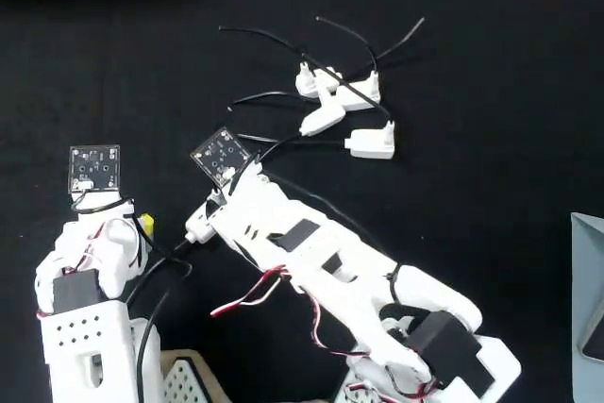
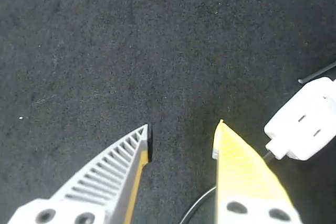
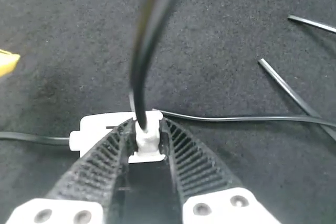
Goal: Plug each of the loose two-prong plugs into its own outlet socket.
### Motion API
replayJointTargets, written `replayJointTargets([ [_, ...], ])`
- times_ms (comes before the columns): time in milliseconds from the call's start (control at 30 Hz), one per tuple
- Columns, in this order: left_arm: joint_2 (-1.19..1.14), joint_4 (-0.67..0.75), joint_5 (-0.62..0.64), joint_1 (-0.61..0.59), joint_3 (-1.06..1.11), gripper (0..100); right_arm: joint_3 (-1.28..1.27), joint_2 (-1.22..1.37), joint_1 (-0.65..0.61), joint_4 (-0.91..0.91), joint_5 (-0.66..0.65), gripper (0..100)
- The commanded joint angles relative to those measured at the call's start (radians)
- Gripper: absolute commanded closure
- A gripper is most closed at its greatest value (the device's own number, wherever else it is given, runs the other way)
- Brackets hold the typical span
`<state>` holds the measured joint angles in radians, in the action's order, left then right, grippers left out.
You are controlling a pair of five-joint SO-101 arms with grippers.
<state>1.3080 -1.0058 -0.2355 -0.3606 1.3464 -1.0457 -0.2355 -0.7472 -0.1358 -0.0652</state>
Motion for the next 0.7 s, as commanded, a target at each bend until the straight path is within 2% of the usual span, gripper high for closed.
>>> replayJointTargets([
  [0, 0.011, 0.021, 0.009, -0.007, -0.008, 79, 0.056, 0.027, 0.012, -0.012, -0.011, 98.7],
  [300, 0.011, 0.015, 0.008, -0.007, -0.005, 79, 0.177, 0.196, 0.012, -0.147, -0.012, 98.7],
  [533, 0.011, 0.021, 0.005, -0.002, 0.018, 79, 0.176, 0.199, 0.012, -0.152, -0.012, 98.7],
  [667, 0.011, 0.021, 0.008, -0.001, 0.019, 79, 0.173, 0.194, 0.023, -0.152, -0.063, 98.7],
])
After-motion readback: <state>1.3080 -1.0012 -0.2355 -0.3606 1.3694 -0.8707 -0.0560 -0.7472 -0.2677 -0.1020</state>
